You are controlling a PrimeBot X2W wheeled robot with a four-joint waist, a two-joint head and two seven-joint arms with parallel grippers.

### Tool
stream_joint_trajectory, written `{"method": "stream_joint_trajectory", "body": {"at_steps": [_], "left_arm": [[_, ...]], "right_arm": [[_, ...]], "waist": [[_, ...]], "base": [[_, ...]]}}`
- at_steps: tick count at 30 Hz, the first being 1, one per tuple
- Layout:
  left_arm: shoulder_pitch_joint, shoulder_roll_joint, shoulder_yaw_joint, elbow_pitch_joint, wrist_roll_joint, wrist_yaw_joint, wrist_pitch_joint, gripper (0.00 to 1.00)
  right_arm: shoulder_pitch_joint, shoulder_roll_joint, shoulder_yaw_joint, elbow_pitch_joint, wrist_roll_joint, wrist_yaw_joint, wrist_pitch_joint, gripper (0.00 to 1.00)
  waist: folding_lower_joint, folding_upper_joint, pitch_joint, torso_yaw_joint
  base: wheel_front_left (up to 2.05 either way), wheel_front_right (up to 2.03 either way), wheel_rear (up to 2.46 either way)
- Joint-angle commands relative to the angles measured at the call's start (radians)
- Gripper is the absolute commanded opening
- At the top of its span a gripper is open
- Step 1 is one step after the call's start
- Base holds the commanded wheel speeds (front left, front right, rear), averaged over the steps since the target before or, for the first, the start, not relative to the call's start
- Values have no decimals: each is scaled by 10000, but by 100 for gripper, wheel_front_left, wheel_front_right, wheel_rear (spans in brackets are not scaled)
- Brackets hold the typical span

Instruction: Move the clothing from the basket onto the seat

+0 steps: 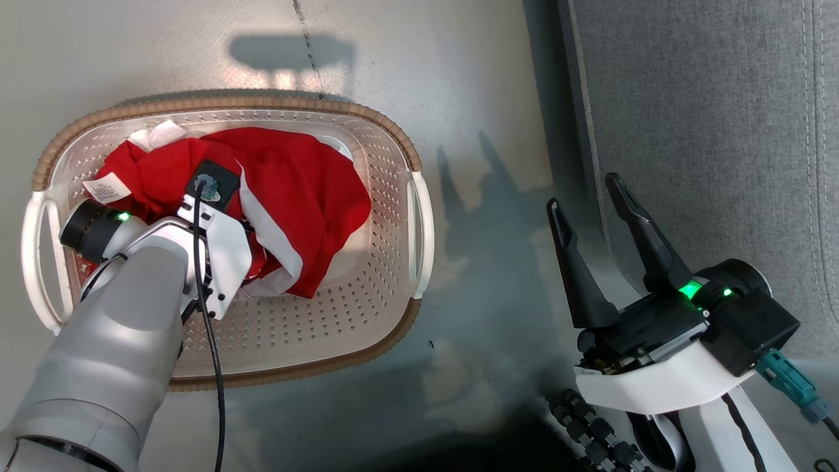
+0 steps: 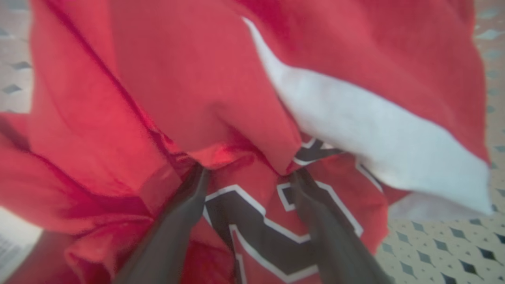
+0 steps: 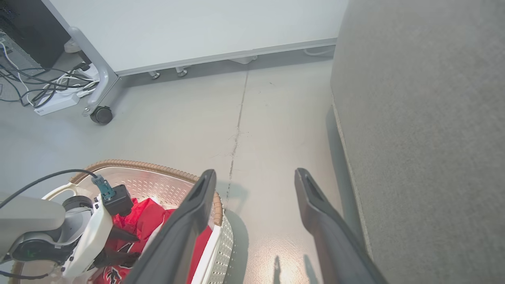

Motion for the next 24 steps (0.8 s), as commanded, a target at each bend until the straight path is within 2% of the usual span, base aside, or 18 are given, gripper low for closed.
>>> {"method": "stream_joint_trajectory", "body": {"at_steps": [1, 7, 8, 9, 16, 24], "left_arm": [[-182, 94, -39, 34, 56, 55, 51, 100], [-242, 103, -233, 35, 205, 603, 179, 100], [-241, 111, -275, 40, 246, 665, 240, 91], [-244, 115, -301, 38, 239, 682, 292, 0], [-211, 63, -374, 39, 78, 584, 349, 0], [28, -160, -419, 25, -122, 522, 159, 0]], "right_arm": [[-68, -35, -16, -2, 41, 6, -58, 100], [-87, -35, 32, -73, 77, 6, -58, 100], [-111, -35, 21, -81, 81, 6, -58, 100], [-128, -35, 12, -87, 80, 6, -58, 100], [-194, -35, -86, 51, -1, 6, -58, 100], [-350, -37, -237, 307, -125, 6, -58, 100]], "waist": [[0, 0, 47, -23], [0, 0, 169, -56], [0, 0, 183, -55], [0, 0, 193, -51], [0, 0, 74, 64], [0, 0, -659, 278]], "base": [[0, 0, 0], [0, 0, 0], [0, 0, 0], [0, 0, 0], [0, 0, 0], [0, 0, 0]]}}
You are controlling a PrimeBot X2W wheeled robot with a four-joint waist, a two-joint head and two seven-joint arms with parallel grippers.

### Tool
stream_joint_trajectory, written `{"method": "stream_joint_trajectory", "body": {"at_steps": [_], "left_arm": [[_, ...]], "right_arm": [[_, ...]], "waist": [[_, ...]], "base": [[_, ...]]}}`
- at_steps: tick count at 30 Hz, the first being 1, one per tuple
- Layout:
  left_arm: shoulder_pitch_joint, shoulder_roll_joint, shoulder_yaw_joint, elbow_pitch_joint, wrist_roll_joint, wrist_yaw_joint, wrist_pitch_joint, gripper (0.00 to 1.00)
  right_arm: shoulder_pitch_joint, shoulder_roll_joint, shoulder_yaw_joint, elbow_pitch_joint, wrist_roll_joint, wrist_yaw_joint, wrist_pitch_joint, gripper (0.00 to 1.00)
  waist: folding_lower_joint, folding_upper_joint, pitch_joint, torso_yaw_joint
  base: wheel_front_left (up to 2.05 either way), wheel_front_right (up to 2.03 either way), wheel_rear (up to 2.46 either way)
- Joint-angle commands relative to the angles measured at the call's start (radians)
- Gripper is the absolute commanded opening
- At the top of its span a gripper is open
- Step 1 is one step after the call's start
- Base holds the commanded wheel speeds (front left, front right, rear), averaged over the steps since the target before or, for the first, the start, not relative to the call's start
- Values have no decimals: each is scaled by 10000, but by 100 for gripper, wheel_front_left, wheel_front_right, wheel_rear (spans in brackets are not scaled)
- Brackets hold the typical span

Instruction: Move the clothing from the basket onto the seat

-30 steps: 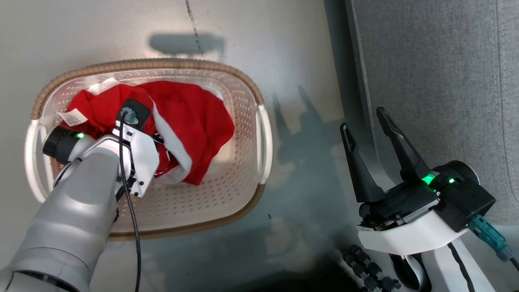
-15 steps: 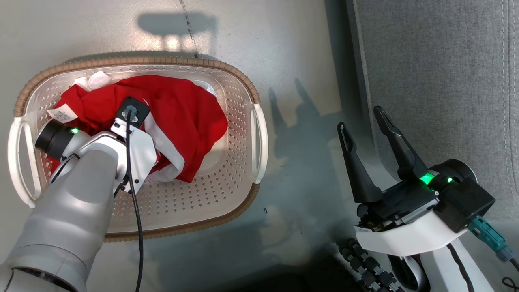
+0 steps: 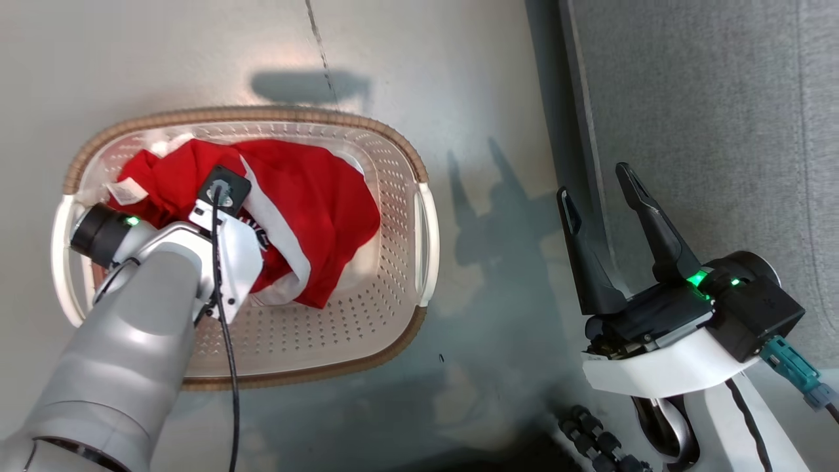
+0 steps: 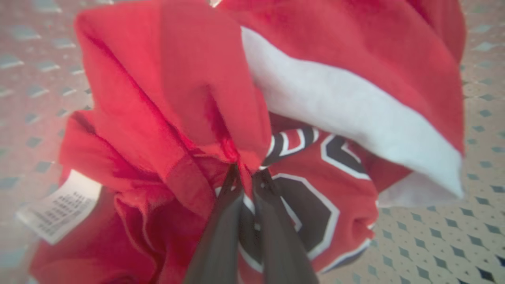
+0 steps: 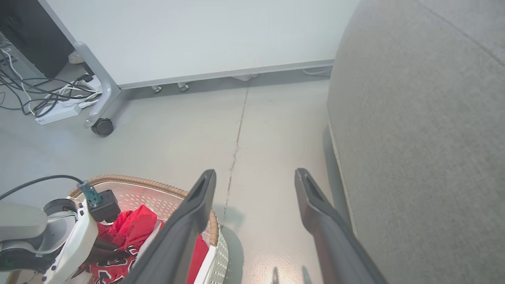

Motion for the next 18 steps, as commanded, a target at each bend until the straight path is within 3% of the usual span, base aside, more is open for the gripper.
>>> {"method": "stream_joint_trajectory", "body": {"at_steps": [1, 18], "left_arm": [[59, -38, -9, -1, -68, -32, -94, 0], [1468, -974, 103, 0, -920, -202, -1585, 0]], "right_arm": [[-121, -39, -55, 69, -66, 6, -58, 100], [289, -49, -713, 1137, -360, 4, -60, 100]], "waist": [[0, 0, -318, 104], [0, 0, -3719, 1085]], "base": [[0, 0, 0], [0, 0, 0]]}}
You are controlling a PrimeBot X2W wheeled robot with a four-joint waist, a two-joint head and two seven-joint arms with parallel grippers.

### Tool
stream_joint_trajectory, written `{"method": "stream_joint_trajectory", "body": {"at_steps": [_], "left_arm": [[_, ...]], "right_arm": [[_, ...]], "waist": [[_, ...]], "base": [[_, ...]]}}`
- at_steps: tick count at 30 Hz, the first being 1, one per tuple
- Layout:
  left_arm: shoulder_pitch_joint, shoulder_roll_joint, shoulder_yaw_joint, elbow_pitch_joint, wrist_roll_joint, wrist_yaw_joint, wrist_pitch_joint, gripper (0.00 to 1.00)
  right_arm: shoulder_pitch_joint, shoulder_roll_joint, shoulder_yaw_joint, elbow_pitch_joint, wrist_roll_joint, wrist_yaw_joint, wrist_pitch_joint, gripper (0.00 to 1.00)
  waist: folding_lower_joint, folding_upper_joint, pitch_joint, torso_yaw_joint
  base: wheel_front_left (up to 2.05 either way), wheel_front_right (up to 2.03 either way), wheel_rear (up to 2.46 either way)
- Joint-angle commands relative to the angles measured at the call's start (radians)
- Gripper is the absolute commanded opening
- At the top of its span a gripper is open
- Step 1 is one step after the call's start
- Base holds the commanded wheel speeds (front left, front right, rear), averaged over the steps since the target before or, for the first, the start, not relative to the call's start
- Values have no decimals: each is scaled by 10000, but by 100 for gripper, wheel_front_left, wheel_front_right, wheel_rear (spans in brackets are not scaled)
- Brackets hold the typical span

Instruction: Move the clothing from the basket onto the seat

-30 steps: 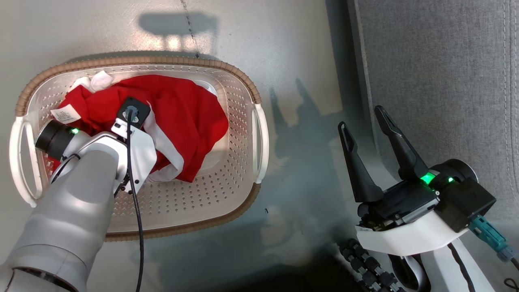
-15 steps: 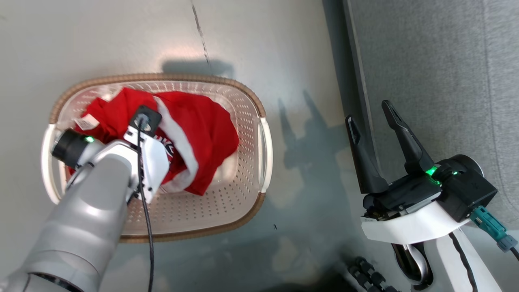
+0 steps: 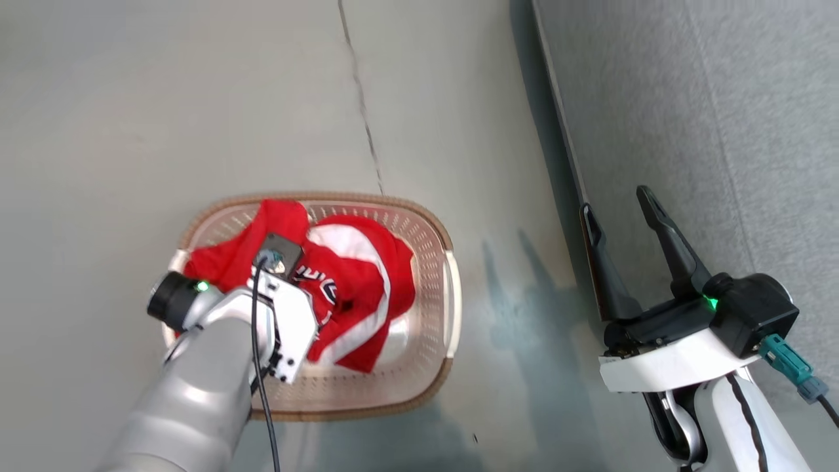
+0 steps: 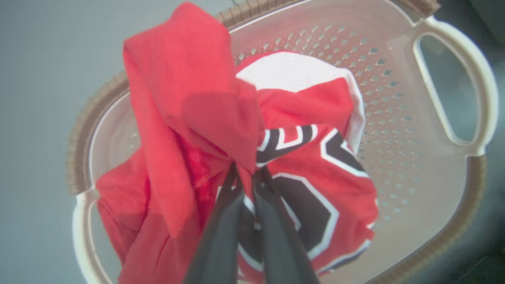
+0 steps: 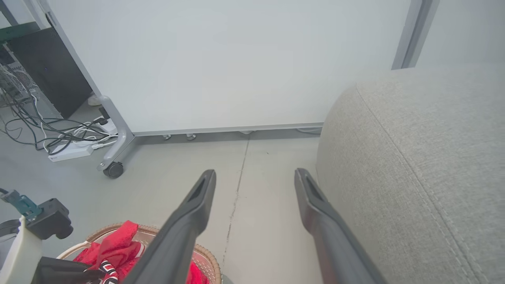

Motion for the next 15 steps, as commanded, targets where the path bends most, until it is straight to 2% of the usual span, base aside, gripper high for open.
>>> {"method": "stream_joint_trajectory", "body": {"at_steps": [1, 8, 15], "left_arm": [[166, 14, 14, -22, -117, -40, -182, 0], [823, -62, 74, -443, -707, -96, -925, 0], [1457, -63, -420, -1174, -1341, -72, -1136, 0]], "right_arm": [[188, -60, -77, 135, -12, 4, -58, 100], [528, -61, -208, 478, -66, 4, -58, 100], [864, -63, -290, 739, -97, 4, -58, 100]], "waist": [[0, 0, -1024, 414], [0, 0, -2251, 742], [0, 0, -3210, 965]], "base": [[0, 0, 0], [0, 0, 0], [0, 0, 0]]}}
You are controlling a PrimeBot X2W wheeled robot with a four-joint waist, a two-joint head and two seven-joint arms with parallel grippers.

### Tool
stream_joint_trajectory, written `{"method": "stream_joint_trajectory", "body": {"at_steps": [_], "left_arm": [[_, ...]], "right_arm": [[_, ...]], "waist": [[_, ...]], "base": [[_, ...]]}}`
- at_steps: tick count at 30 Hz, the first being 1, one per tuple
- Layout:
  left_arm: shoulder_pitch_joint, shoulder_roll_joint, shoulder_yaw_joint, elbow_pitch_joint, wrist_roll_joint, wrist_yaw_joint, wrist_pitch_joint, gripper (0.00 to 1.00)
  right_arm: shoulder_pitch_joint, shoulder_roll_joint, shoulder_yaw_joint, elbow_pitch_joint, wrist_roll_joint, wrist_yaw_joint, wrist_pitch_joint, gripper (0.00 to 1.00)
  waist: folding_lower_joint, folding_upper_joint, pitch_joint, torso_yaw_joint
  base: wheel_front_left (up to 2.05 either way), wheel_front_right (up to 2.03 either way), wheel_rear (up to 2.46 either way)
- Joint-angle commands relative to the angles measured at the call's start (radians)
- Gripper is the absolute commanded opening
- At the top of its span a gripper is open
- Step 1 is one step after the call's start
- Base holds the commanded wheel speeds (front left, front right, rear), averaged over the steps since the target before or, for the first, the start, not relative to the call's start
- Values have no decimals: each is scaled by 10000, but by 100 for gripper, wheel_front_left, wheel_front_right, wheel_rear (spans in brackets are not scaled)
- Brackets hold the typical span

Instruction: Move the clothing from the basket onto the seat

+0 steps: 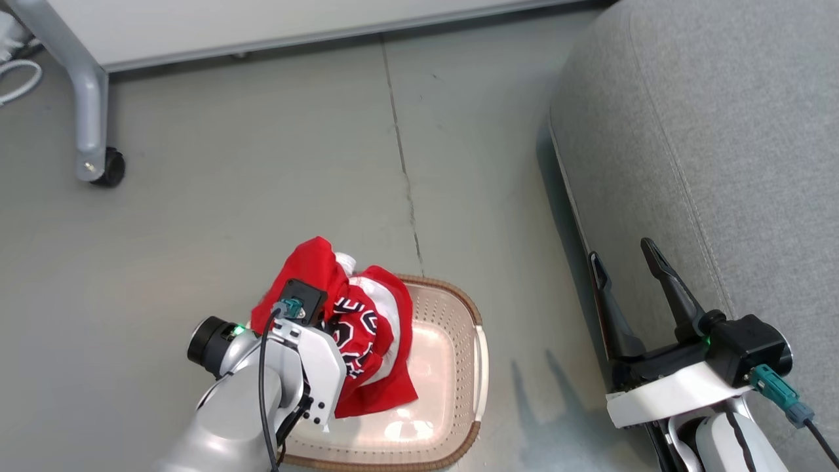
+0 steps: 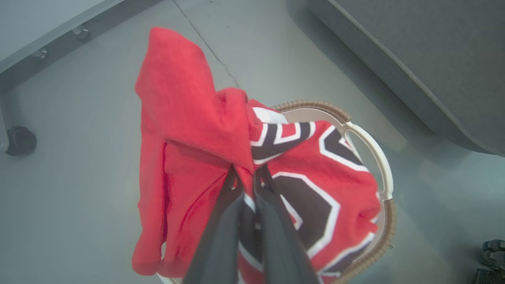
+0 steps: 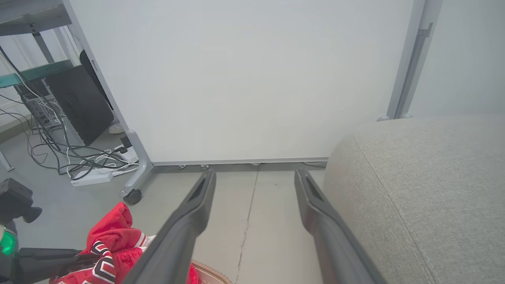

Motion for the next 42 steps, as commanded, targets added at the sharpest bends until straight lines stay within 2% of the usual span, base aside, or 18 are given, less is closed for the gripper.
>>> {"method": "stream_joint_trajectory", "body": {"at_steps": [1, 12, 21, 27, 30, 35, 42], "left_arm": [[81, 29, -44, -68, -104, 44, -65, 0], [570, 32, -654, -922, -1236, 282, -1080, 0], [979, 32, -671, -1873, -2017, 375, -1588, 0], [1573, 30, 335, -3651, -1437, 554, -1594, 0], [1857, 38, 787, -4272, -1131, 445, -1597, 0], [2657, 33, 2193, -6130, -534, 163, -1591, 0], [3568, 30, 3133, -7902, -76, -185, -1588, 0]], "right_arm": [[87, -63, -25, -1, -32, 6, -58, 100], [455, -62, -186, 121, 94, 6, -58, 100], [873, -62, -325, 234, 67, 6, -58, 100], [1187, -62, -480, 242, 47, 6, -58, 100], [1268, -60, -501, 241, 33, 6, -58, 100], [1338, -60, -491, 188, -10, 6, -58, 100], [1393, -62, -503, 124, -61, 6, -58, 100]], "waist": [[0, 0, -381, 183], [0, 0, -1352, 368], [0, 0, -2327, 690], [0, 0, -2900, 973], [0, 0, -3051, 1051], [0, 0, -3215, 1152], [0, 0, -3350, 1214]], "base": [[0, 0, 0], [0, 0, 0], [0, 0, 0], [0, 0, 0], [0, 0, 0], [0, 0, 0], [0, 0, 0]]}}
